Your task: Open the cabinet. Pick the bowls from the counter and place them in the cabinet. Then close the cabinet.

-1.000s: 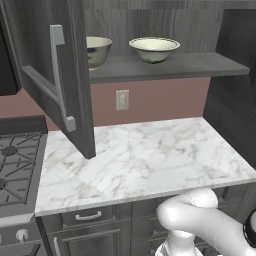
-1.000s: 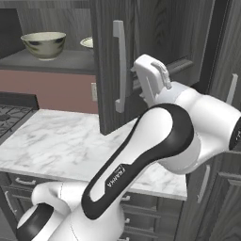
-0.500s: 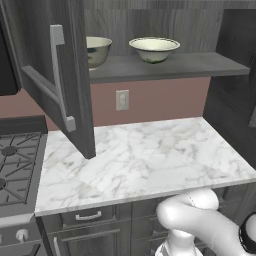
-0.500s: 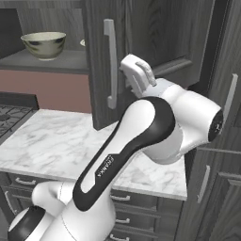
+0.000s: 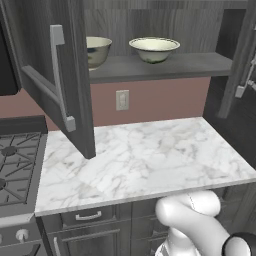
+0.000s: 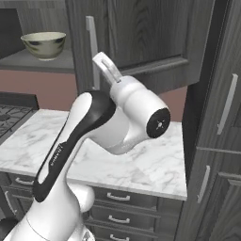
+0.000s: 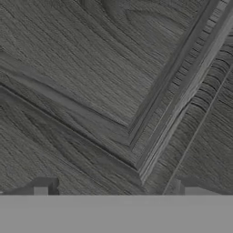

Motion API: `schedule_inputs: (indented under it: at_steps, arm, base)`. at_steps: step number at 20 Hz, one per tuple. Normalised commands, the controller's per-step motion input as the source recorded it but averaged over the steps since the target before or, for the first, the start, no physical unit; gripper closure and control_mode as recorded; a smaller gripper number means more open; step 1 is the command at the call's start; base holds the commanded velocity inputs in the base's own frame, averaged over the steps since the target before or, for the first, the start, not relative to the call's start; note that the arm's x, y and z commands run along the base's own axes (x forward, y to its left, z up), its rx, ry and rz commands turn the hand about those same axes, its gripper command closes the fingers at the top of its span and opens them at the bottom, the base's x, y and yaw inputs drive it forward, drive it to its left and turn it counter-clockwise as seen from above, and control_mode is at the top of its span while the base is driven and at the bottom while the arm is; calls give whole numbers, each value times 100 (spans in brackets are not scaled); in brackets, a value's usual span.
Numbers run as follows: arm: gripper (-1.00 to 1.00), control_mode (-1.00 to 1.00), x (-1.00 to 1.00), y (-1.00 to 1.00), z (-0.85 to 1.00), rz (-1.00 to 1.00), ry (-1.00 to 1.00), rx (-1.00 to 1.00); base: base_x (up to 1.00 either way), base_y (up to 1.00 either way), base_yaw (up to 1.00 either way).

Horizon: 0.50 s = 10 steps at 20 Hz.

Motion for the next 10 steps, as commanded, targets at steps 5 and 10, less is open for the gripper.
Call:
schedule_inputs:
  at_steps: [5, 10]
  arm:
    - [-100, -100, 66, 48, -2, -30, -2, -6]
    - [-100, -100, 97, 28, 4, -29, 0, -10]
  base:
    - [0, 0, 0]
    - [0, 0, 0]
